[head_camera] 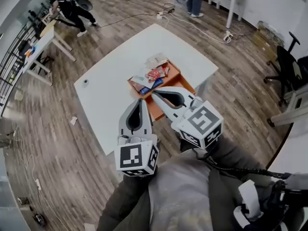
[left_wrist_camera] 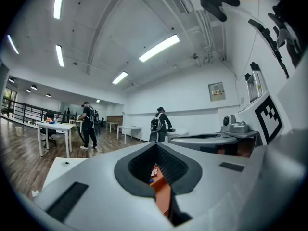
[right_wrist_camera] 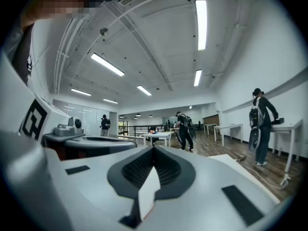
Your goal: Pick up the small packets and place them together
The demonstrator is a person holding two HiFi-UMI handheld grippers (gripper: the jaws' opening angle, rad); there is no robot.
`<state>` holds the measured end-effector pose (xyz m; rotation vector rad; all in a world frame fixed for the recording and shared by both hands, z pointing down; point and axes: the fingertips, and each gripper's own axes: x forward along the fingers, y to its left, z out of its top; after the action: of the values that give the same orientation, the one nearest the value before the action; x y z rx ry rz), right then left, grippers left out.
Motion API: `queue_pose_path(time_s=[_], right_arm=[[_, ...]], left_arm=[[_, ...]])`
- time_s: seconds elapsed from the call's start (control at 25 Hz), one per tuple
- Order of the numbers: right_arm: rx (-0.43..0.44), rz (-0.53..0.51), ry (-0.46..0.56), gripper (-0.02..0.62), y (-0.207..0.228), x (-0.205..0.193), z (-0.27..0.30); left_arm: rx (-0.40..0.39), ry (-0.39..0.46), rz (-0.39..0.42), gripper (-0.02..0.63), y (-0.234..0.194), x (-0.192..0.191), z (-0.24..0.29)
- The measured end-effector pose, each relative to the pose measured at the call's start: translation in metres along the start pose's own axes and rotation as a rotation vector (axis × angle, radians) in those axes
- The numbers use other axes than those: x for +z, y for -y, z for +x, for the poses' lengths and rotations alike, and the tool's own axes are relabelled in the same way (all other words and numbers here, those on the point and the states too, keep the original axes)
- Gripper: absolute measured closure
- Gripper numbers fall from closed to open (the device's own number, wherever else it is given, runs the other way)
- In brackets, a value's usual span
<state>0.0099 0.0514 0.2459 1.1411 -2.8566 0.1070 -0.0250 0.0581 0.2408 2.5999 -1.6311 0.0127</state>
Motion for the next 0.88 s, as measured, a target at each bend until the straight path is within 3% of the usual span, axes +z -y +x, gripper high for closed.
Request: queue_pose_path(time_s=[0.28, 0.88], right_arm=[[0.062, 0.032, 0.037, 0.591, 0.000, 0.005, 0.015], [0.046, 0.025, 0.023, 0.591, 0.016, 0.005, 0.033]], left_arm=[[0.094, -0.007, 0.014, 0.607, -0.023, 0.002, -0.001], [0.067, -0.014, 0.011, 0.607, -0.031, 0.003, 0.025]])
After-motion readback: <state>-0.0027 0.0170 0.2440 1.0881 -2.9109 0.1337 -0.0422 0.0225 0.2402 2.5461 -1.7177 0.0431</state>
